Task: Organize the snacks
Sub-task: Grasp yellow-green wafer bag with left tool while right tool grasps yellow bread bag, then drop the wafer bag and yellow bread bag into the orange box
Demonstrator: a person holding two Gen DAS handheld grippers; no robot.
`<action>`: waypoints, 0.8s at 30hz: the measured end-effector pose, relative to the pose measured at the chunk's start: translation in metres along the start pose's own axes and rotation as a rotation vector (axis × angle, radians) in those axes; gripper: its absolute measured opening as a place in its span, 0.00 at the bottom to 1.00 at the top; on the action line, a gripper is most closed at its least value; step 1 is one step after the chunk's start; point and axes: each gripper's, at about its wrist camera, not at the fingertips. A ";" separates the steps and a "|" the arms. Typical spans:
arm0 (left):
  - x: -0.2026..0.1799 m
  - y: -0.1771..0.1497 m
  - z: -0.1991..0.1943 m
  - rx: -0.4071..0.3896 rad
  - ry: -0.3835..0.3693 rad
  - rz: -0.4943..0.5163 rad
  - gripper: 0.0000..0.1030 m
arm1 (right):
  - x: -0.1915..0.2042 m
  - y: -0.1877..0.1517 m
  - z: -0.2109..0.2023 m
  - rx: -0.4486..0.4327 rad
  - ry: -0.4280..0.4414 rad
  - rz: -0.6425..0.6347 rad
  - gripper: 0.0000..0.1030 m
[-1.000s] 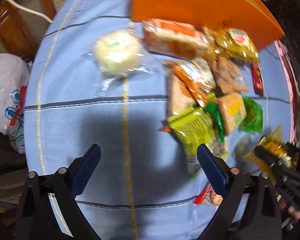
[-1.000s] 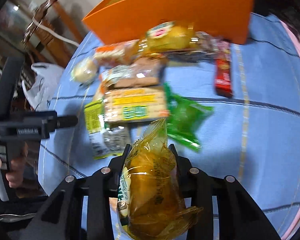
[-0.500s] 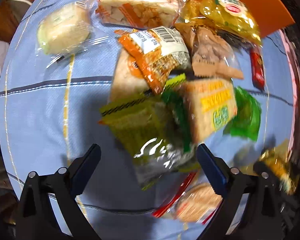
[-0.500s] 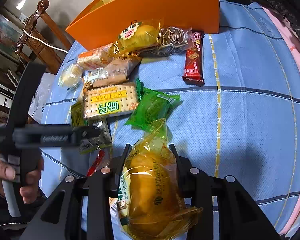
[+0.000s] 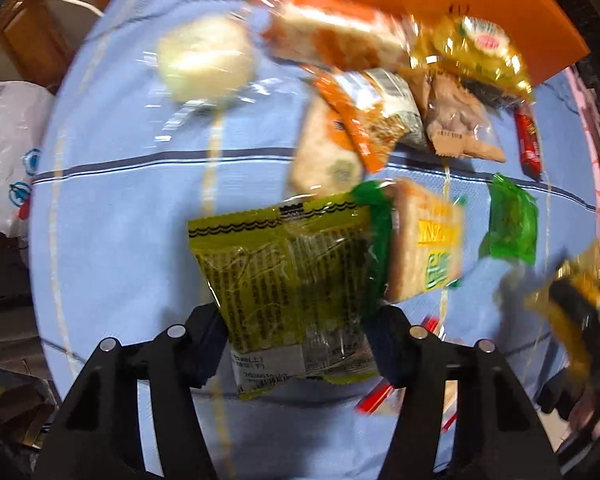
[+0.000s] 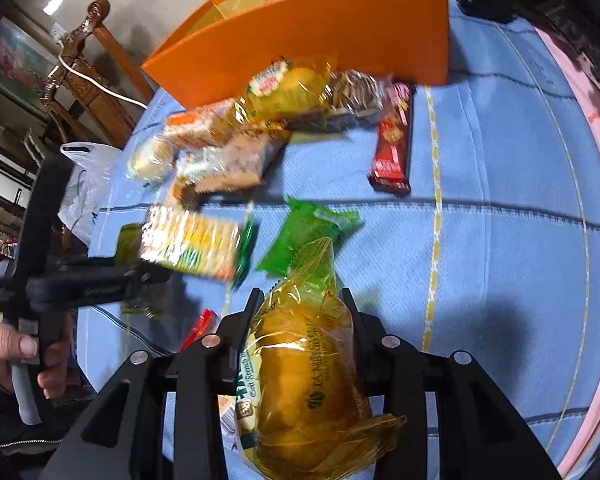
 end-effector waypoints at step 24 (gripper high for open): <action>0.017 0.004 -0.088 -0.214 -0.129 0.068 0.57 | 0.023 0.037 -0.038 -0.099 0.063 -0.015 0.37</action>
Point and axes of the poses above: each gripper's, at about its wrist camera, not at the fingertips, and z roughly the way its jaws point, x to its left, y to its top, and after that the axes turned 10 degrees about x, right-handed
